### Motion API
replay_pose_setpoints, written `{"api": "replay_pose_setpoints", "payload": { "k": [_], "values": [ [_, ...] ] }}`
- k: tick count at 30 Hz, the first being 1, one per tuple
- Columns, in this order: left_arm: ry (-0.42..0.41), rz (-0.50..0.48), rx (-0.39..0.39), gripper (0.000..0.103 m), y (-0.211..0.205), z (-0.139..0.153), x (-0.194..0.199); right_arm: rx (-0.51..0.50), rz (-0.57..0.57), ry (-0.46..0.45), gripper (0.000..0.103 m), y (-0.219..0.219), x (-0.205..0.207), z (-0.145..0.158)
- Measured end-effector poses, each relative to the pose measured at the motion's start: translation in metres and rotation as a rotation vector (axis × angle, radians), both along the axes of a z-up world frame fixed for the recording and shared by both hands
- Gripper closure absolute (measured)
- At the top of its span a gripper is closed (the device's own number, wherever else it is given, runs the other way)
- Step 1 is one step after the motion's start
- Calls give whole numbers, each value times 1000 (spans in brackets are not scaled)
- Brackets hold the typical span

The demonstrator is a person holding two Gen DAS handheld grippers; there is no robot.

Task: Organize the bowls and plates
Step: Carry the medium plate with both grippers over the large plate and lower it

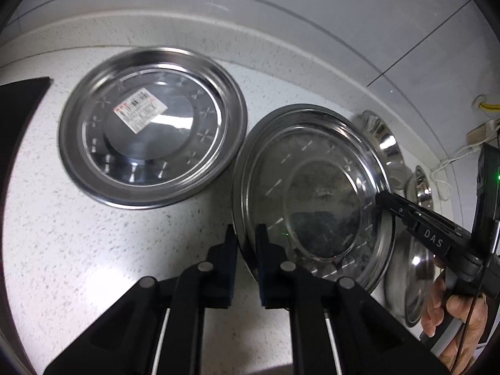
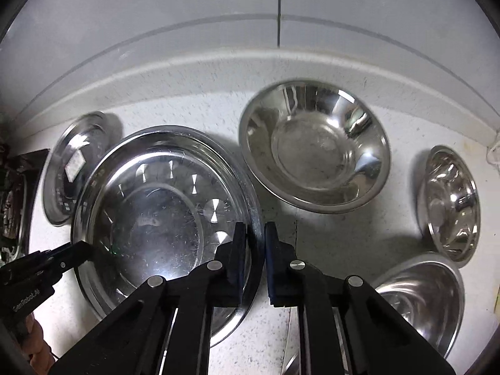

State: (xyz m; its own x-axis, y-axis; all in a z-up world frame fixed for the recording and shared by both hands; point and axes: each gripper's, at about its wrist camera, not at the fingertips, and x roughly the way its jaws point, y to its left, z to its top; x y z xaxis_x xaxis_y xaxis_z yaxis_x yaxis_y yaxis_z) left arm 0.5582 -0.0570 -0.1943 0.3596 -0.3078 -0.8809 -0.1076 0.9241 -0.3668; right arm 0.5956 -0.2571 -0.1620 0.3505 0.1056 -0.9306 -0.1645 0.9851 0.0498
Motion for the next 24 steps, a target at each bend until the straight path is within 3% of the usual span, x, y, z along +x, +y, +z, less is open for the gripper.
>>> {"api": "replay_pose_setpoints", "payload": {
  "k": [7,15,20,24],
  "values": [
    [-79,-14,3,93,12,57,-55,13,3,-73,93,4,-48,47],
    [-140,-74,10,93,32,116,-149,39,15,-135,93,10,-154,103],
    [-113,-112,-5,93,35,116,-199,50,13,-117,93,9,-221,114],
    [-96,-138,-13,93,37,97,-233,63,-4,-97,93,5,-263,101]
  ]
}}
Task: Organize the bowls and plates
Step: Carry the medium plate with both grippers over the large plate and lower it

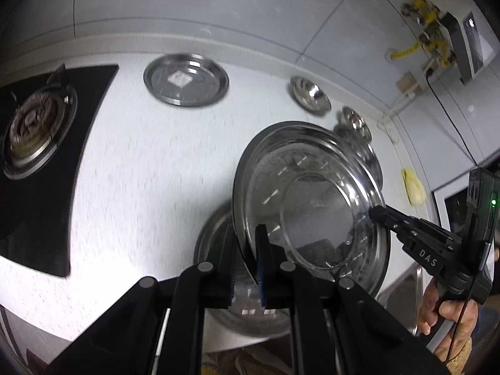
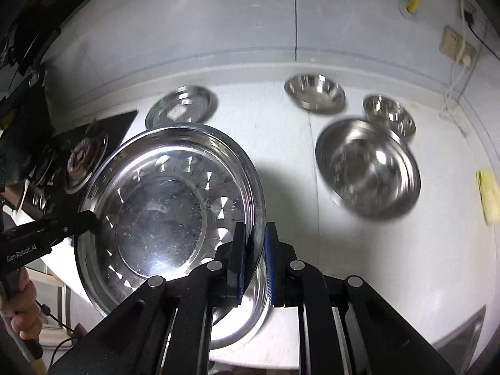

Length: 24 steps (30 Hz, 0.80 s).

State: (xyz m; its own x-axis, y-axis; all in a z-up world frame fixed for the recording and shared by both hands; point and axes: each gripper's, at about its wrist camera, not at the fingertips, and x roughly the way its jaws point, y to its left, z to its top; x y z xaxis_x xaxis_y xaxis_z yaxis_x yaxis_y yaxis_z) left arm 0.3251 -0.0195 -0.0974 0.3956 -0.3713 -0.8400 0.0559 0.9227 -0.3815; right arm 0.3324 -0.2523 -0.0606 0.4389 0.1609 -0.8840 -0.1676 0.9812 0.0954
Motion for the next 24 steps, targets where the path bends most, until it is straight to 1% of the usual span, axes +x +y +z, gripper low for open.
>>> {"api": "replay_pose_setpoints", "payload": {
  "k": [1,3,5,8,16,20,24],
  "values": [
    [15,-4,9,93,0,-9,-6,-3,-9,9,92,-1,-10,-8],
    [39,-6,3,93,-1,-23,-12,8,-16,31,92,-2,-21,-21],
    [53,-10,11,93,-3,-34,-18,15,-34,64,93,-5,-28,-38],
    [76,-9,16,93,-4,-50,-26,25,-55,91,93,-7,-36,-54],
    [115,2,38,93,-5,-83,-30,-1,-52,109,93,-7,-48,-71],
    [116,9,63,93,-9,-92,-28,-9,-48,114,93,-3,-47,-79],
    [118,14,60,93,-10,-95,-26,-20,-47,121,93,-2,-45,-86]
  ]
}}
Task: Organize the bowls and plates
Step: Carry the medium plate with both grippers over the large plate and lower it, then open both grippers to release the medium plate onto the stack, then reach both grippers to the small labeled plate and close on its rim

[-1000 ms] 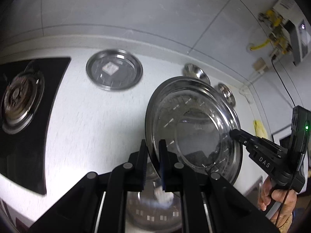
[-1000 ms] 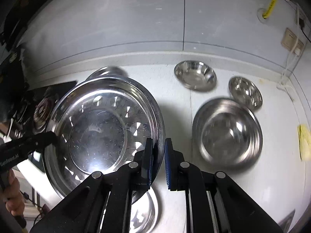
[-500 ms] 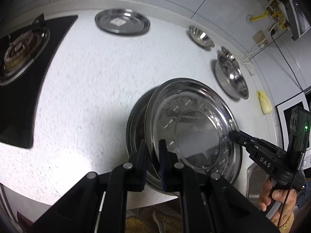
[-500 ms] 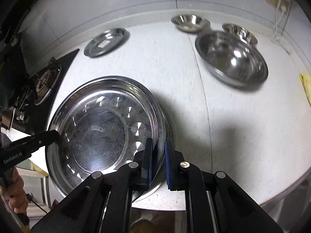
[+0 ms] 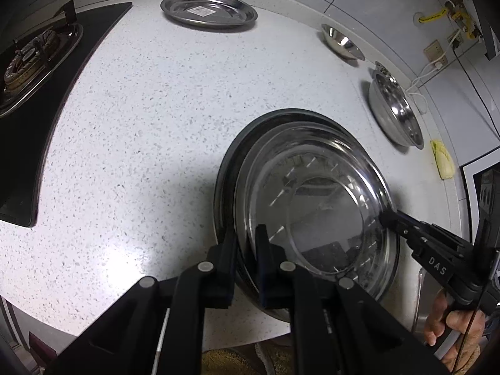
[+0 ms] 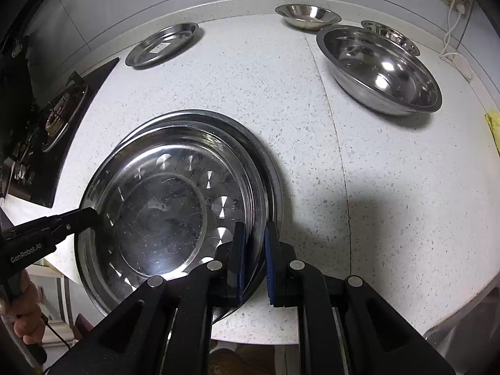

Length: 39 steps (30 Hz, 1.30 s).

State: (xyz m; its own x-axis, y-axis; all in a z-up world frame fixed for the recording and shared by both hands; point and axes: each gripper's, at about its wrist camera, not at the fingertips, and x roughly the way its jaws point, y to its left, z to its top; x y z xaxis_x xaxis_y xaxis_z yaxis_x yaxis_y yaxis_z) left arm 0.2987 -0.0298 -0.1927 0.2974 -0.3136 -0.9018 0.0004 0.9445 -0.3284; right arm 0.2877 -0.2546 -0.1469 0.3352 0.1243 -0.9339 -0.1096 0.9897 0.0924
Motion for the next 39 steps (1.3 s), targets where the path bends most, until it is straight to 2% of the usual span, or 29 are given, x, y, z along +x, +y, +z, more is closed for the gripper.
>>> {"api": "replay_pose_setpoints", "payload": {
  "k": [13,17,22,24,26,30,32,33,34,37,39],
  "values": [
    [-22,7,36,93,0,3,5,31,23,0,92,-2,3,-2],
    [-65,-7,86,93,-1,11,3,34,31,-18,92,-2,2,2],
    [-96,-16,70,92,4,21,5,39,29,-45,90,-5,3,13],
    [-113,-16,79,91,6,25,5,50,27,-53,79,-7,2,16],
    [-115,-11,74,91,10,27,8,65,18,-67,53,-9,3,20],
    [-141,-5,110,90,14,35,15,96,13,-81,38,-9,11,28],
    [-154,-1,139,73,17,39,21,115,7,-88,22,-8,18,33],
    [-161,3,152,60,18,41,24,124,8,-90,22,-7,22,34],
    [-169,9,169,58,20,43,29,133,10,-91,20,-6,25,36],
    [-170,16,191,57,27,46,44,151,15,-100,8,3,40,41],
    [-172,31,210,57,33,48,59,159,20,-108,6,11,53,42]
  ]
}}
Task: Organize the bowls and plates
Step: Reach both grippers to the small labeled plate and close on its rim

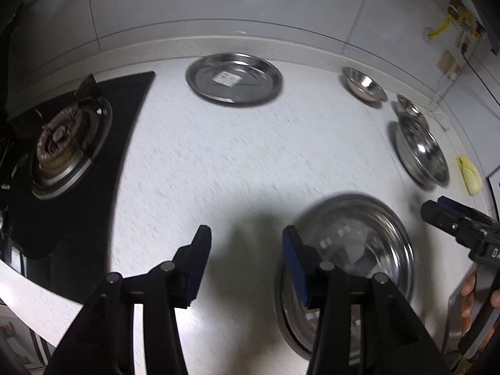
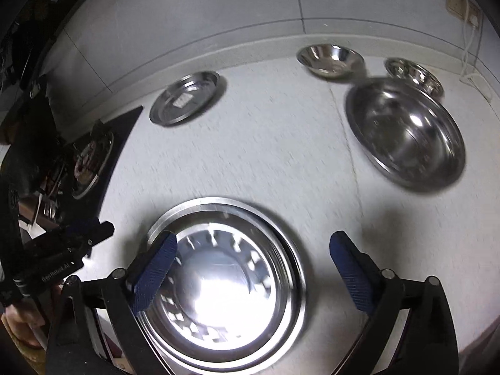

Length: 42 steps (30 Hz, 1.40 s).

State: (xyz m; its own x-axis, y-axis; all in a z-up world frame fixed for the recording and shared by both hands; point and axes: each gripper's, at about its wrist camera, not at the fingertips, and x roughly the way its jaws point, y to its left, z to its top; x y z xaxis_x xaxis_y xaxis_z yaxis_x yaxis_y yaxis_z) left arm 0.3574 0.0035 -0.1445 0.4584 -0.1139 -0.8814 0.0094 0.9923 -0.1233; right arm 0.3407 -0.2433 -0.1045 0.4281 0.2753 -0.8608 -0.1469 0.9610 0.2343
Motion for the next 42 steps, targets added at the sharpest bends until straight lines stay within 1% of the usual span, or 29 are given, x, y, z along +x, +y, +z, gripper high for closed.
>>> {"api": "replay_pose_setpoints", "payload": {
  "k": [2,4,6,8,9,12,14,17,19,20,21,24,30,33,34,35,36,38,39,40,41,42],
  "values": [
    [-18,22,20,57,8,2,19,8,13,-3,2,11,19,3],
    [-42,50,40,57,16,4,37,21,24,-4,2,21,40,5],
    [-59,90,57,57,28,4,62,61,36,5,2,33,66,6],
    [-65,117,92,57,40,1,91,99,59,20,2,47,97,6],
    [-62,126,94,57,45,-1,104,91,86,75,2,54,111,5],
    [-15,158,18,57,65,-15,145,100,94,80,2,72,152,-3],
    [9,184,-47,57,79,-26,169,118,89,98,2,80,177,-13],
    [54,220,-117,57,95,-40,197,158,99,141,2,93,208,-30],
    [63,238,-117,57,101,-45,210,168,103,165,2,100,225,-43],
    [83,243,-115,57,104,-49,218,155,102,168,2,104,231,-46],
    [95,244,-117,57,106,-52,222,176,98,142,2,105,235,-48],
    [109,246,-117,57,109,-61,238,194,105,182,1,108,252,-58],
    [123,239,-149,57,113,-67,250,175,88,195,2,114,270,-74],
    [113,235,-153,58,113,-69,252,166,97,181,6,115,269,-78],
    [111,227,-148,58,113,-69,253,160,99,179,10,117,270,-78],
    [104,219,-139,58,112,-69,254,151,99,175,16,118,270,-78],
    [101,217,-136,58,111,-69,255,139,98,172,19,119,270,-78],
    [96,216,-147,60,110,-69,256,125,93,164,36,122,271,-77],
    [95,208,-154,71,109,-69,257,125,93,162,40,123,272,-77],
    [95,197,-157,84,108,-70,259,123,92,162,48,123,273,-77],
    [97,188,-152,87,106,-71,259,121,89,162,57,124,273,-78],
    [96,187,-146,92,105,-72,259,121,86,165,62,125,274,-78]
  ]
}}
